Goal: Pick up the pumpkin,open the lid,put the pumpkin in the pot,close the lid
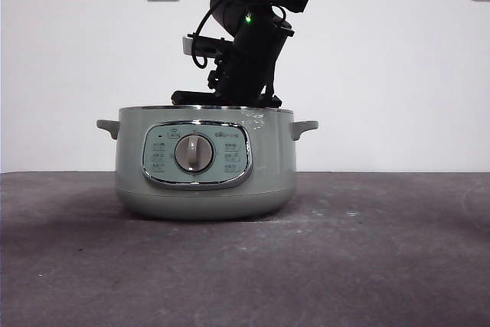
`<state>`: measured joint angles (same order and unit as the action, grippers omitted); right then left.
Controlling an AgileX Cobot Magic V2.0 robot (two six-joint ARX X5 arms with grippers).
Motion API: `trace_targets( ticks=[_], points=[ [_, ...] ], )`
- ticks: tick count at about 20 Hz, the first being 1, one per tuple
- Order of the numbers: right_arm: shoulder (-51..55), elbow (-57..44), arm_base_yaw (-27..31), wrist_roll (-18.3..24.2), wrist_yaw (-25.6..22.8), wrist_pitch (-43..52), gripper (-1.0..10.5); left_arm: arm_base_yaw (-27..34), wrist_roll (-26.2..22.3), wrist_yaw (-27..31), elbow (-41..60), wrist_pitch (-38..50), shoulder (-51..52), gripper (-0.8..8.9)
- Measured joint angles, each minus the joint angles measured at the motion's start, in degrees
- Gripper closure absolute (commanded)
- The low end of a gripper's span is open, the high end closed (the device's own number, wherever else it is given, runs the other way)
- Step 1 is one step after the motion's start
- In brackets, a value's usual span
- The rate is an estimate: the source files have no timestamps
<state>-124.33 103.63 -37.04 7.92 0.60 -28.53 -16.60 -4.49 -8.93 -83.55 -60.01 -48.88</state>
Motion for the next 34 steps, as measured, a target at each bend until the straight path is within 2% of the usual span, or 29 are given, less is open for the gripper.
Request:
trace_targets(
  ticks=[2, 4, 9, 12, 15, 22, 28, 34],
  points=[
    [0.0, 0.2, 0.0, 0.0, 0.0, 0.3, 4.0, 0.0, 0.0, -0.2, 0.0, 0.0, 0.0, 8.22],
    [0.0, 0.5, -0.1, -0.1, 0.0, 0.2, 3.4, 0.0, 0.0, -0.2, 0.0, 0.0, 0.0, 8.22],
    [2.0, 2.4, -0.2, -0.2, -0.7, -3.2, 3.4, 0.0, 0.0, -0.2, 0.0, 0.2, -0.2, 8.22],
    [14.2, 2.5, 0.2, -0.9, -6.7, -6.8, 3.5, 0.0, 0.0, -0.5, 0.0, 3.6, -3.0, 8.22],
    [27.3, 2.9, 1.8, -3.5, -8.1, -13.8, 3.5, -0.1, 0.0, -4.8, 0.0, 8.3, -9.0, 8.22],
    [46.2, 3.0, 2.2, -5.2, -7.9, -25.6, 3.5, -2.8, -1.1, -4.7, 0.0, 20.1, -23.7, 8.22],
    [50.9, 3.0, 2.2, -7.2, -2.5, -33.3, 3.5, -5.0, -1.1, -4.7, 0.0, 29.2, -31.8, 8.22],
    [53.0, 3.0, 2.1, -7.7, -2.1, -38.2, 3.5, -6.5, -1.1, -4.6, 0.0, 35.8, -38.9, 8.22]
  ],
)
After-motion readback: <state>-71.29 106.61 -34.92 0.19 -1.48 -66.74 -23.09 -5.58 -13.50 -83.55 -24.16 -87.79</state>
